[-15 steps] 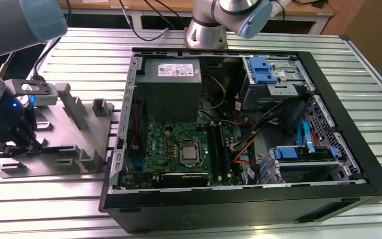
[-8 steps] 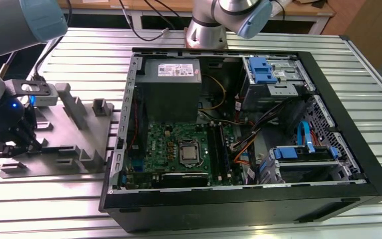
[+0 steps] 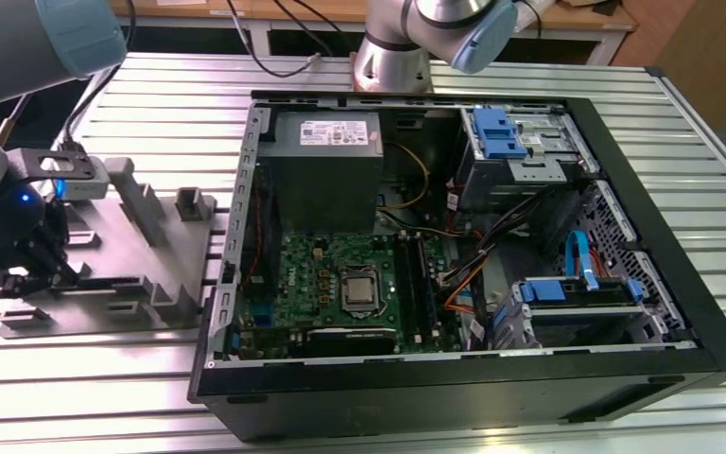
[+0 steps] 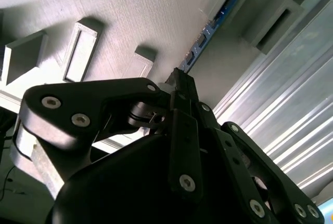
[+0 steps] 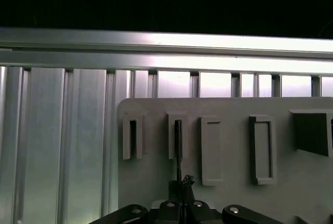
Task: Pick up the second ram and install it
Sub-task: 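Pick up the second ram and move it above second insertion slot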
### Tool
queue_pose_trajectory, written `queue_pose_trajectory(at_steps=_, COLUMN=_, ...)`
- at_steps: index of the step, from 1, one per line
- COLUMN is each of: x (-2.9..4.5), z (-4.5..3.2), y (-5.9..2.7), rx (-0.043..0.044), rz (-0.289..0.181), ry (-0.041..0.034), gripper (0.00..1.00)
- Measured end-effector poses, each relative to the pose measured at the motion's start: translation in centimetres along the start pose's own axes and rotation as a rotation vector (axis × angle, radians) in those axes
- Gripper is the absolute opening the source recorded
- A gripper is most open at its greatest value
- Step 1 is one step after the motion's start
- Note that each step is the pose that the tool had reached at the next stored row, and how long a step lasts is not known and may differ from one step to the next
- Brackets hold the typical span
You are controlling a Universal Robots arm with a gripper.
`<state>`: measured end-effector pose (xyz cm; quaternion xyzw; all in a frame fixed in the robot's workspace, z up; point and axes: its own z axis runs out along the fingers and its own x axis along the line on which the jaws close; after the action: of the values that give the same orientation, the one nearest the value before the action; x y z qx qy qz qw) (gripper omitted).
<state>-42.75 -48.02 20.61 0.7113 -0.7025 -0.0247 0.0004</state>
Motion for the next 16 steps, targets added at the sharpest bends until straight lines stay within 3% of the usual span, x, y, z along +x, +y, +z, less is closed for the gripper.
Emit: queue_pose_trajectory(at_steps=16, x=-0.01, z=-0.49, y=0.02, rx=-0.0005, rz=0.000, ry=0.0003, gripper=0.11)
